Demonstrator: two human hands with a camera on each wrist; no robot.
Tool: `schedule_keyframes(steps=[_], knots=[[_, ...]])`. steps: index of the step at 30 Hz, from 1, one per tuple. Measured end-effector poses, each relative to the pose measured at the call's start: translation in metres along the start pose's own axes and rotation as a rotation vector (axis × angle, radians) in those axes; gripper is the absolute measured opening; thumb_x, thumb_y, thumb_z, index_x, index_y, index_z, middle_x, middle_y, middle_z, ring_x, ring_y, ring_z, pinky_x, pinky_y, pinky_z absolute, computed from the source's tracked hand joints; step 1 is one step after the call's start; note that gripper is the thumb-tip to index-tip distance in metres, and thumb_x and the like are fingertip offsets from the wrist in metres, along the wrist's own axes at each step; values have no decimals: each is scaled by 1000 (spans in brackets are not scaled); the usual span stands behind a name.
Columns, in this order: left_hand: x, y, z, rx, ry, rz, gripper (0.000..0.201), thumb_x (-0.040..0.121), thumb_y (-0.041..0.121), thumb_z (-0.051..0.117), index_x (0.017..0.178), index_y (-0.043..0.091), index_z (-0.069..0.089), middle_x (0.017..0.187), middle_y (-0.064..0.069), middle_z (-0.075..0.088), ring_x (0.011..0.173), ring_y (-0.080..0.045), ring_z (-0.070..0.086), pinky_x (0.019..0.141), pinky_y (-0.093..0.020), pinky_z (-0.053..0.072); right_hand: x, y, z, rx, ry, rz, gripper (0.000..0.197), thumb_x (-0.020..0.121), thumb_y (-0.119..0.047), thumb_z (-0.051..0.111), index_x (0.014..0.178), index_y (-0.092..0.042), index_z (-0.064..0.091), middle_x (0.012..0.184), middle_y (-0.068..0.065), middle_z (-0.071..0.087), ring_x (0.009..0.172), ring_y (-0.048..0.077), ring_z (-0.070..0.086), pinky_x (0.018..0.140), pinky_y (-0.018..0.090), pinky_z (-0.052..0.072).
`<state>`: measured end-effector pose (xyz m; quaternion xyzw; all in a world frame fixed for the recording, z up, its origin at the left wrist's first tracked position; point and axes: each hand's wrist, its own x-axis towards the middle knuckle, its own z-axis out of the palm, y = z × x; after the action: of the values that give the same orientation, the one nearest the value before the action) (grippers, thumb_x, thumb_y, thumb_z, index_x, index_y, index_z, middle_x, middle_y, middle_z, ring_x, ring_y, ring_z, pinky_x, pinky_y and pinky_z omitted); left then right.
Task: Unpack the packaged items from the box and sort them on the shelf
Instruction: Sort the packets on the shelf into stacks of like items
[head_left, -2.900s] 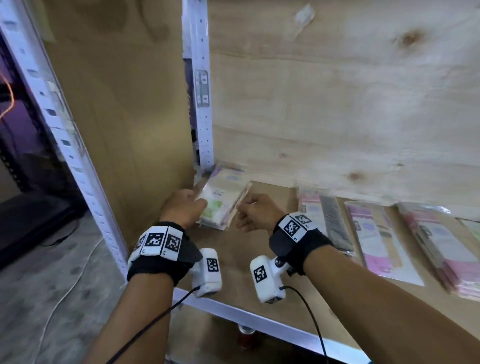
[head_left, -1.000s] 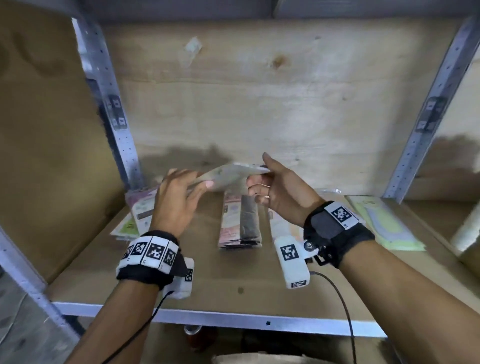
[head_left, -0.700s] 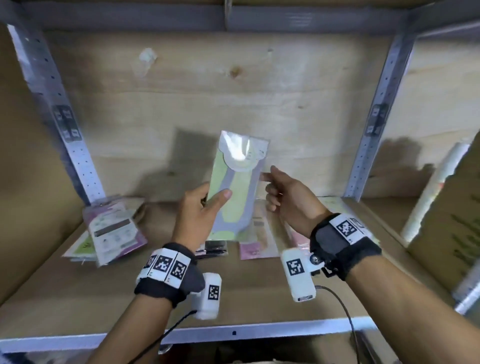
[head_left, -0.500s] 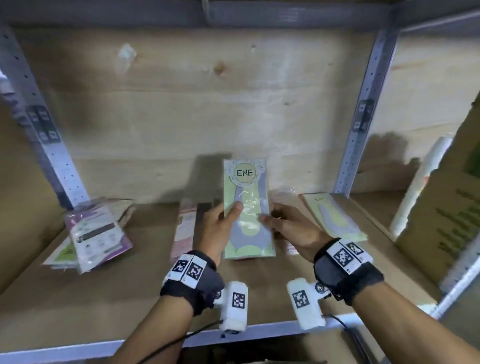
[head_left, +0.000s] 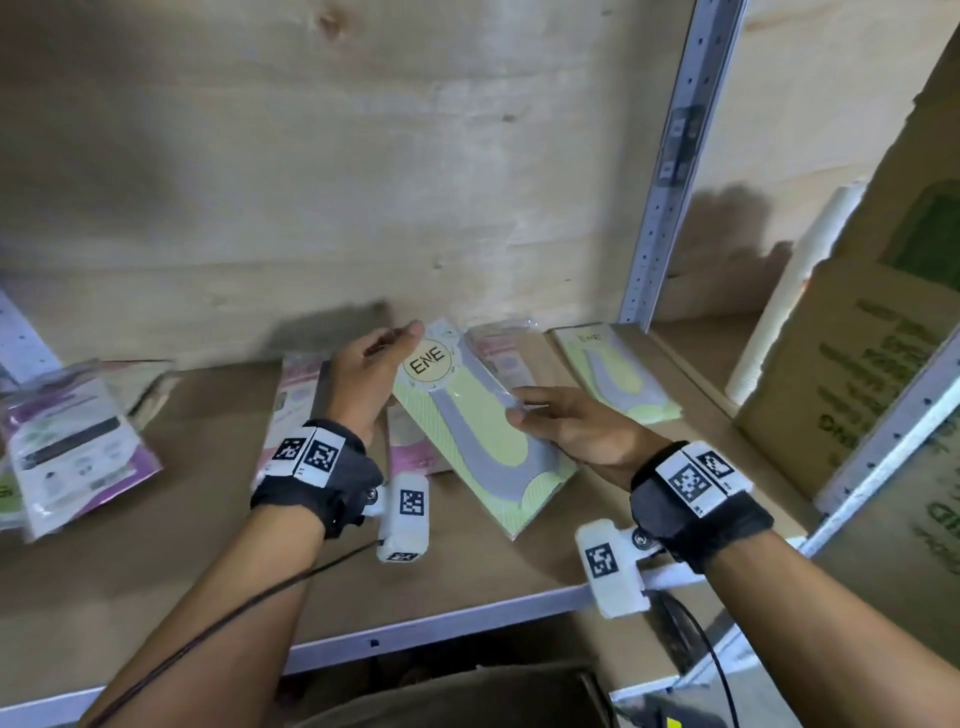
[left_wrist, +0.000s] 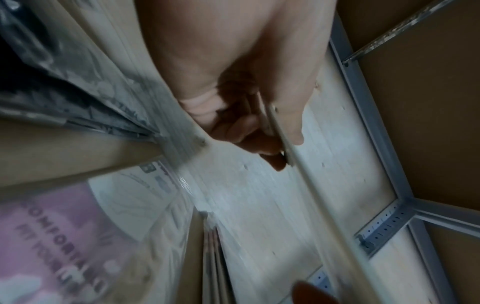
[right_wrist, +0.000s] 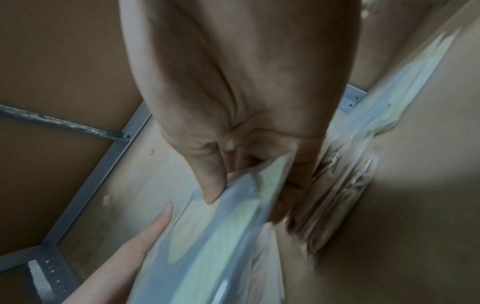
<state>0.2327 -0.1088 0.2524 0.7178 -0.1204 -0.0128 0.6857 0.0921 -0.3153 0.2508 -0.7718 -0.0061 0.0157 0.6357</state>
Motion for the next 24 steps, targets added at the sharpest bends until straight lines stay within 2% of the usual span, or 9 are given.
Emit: schedule_keyframes(steps=[2, 6, 9, 11, 14, 16, 19, 21, 24], knots=[[3, -4, -3, 18, -14, -33, 38, 71, 64, 74, 88, 30, 77, 89, 3, 79, 89, -21, 75, 80, -39, 59, 0, 2, -7, 33, 34, 1, 14, 97, -9, 60, 105, -16, 70, 94, -14, 75, 87, -6, 68, 78, 5, 48], [3, -4, -1, 16, 49, -69, 37, 72, 62, 71, 80, 27, 77, 85, -4, 79, 85, -30, 76, 83, -55, 57, -2, 3, -13, 26, 56, 22, 25, 92, -10, 68, 116, -1, 67, 101, 4, 72, 93, 6, 66, 85, 12, 49], [0, 0, 2, -40, 109, -84, 31, 83, 49, 71, 73, 20, 73, 88, -12, 78, 88, -37, 74, 78, -53, 58, -8, 6, -12, 13, -68, 45, 17, 94, -4, 64, 110, -6, 66, 97, 3, 71, 89, 8, 66, 83, 12, 49], [-1, 1, 2, -96, 122, -100, 26, 88, 40, 71, 77, 16, 72, 93, -15, 77, 93, -39, 73, 81, -52, 57, -9, 6, -13, 18, -98, 34, 12, 95, -2, 62, 106, -7, 65, 93, 1, 70, 86, 6, 66, 81, 11, 47], [-1, 3, 0, -152, 114, -149, 26, 90, 40, 70, 85, 15, 72, 87, -9, 78, 86, -31, 73, 75, -42, 56, -9, 3, -15, 14, -95, 7, 11, 94, -4, 64, 99, -13, 69, 94, 1, 71, 90, 9, 66, 84, 12, 47], [-3, 9, -2, -232, 50, -214, 33, 89, 52, 67, 91, 19, 73, 90, -3, 78, 83, -22, 70, 76, -36, 55, -7, 3, -20, 50, -60, 1, 21, 92, -5, 66, 87, -24, 73, 95, 3, 70, 95, 15, 63, 93, 19, 44], [-10, 16, 1, -231, -147, -209, 47, 83, 64, 65, 103, 22, 74, 97, -4, 77, 78, -14, 69, 70, -26, 57, -1, 4, -27, 167, 67, 10, 18, 89, -9, 72, 81, -25, 67, 99, 13, 56, 99, 21, 52, 96, 29, 34], [-20, 19, 13, -121, -311, -185, 41, 85, 53, 71, 109, 20, 72, 100, -6, 78, 82, -15, 72, 69, -25, 59, 6, 4, -30, 252, 176, 10, 16, 88, -10, 73, 84, -20, 61, 96, 12, 59, 95, 21, 53, 87, 25, 37], [-27, 25, 38, 64, -511, -149, 36, 91, 25, 72, 124, 14, 67, 114, -7, 75, 87, -17, 72, 71, -23, 59, 16, 3, -38, 266, 272, -14, 13, 89, -9, 72, 82, -15, 63, 88, 9, 68, 73, 18, 61, 62, 18, 47]])
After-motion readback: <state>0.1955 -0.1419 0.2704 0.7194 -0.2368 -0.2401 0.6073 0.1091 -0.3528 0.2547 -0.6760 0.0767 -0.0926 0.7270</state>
